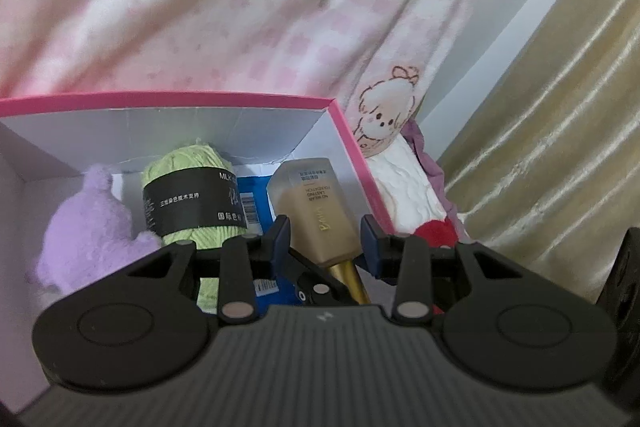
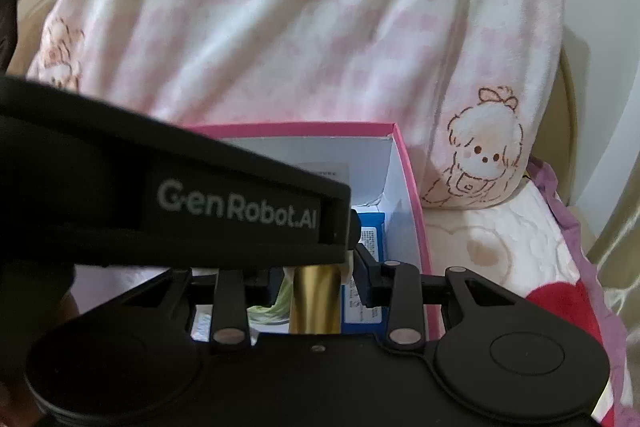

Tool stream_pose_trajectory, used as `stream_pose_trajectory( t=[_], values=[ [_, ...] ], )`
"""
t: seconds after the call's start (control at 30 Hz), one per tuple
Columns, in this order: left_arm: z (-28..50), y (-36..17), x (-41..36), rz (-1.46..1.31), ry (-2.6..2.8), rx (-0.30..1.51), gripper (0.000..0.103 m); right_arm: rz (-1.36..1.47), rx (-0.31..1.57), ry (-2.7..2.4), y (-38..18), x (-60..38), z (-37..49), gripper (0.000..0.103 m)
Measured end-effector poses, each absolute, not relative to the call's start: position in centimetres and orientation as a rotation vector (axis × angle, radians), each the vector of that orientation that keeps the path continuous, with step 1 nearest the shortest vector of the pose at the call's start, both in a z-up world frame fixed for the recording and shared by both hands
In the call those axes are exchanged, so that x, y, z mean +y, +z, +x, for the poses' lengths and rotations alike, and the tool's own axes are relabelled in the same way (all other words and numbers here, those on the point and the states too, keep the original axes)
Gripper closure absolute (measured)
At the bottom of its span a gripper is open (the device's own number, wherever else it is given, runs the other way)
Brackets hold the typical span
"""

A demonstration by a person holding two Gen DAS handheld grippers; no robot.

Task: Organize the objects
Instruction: 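Lift the foundation bottle and carry it into the pink box, then open the left gripper and withdraw from the box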

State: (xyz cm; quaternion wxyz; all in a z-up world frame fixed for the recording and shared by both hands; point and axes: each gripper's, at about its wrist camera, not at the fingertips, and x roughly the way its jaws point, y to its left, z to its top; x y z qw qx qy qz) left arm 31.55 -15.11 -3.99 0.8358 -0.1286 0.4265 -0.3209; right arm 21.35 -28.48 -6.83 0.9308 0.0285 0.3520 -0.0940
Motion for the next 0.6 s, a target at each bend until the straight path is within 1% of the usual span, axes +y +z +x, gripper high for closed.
stream_pose_trajectory(
  t=[0.27, 0.3, 0.4, 0.5, 0.57, 0.6],
  values=[
    [34.4, -6.7, -15.2, -0.369, -0.65, 0.963, 0.067, -0.047, 0.797, -0.186, -8.3, -28.7, 24.2, 0.063],
    [34.5, -6.9, -15.1, -0.373, -0.642, 0.97, 0.069, -0.044, 0.802, -0.176, -8.5, -28.8, 24.4, 0.063],
    [34.7, -7.0, -15.2, -0.369, -0.633, 0.97, 0.069, -0.109, 0.798, -0.157, -8.8, -28.4, 24.9, 0.063],
    [35.1, -7.2, -15.2, -0.396, -0.634, 0.985, 0.069, -0.106, 0.809, -0.154, -9.0, -28.8, 25.1, 0.063],
    [35.2, -7.0, -15.2, -0.397, -0.624, 0.997, 0.069, -0.123, 0.811, -0.152, -8.9, -29.0, 25.0, 0.062],
    [35.1, -6.7, -15.0, -0.394, -0.62, 0.998, 0.069, -0.112, 0.804, -0.159, -8.8, -29.3, 24.8, 0.059]
  ],
)
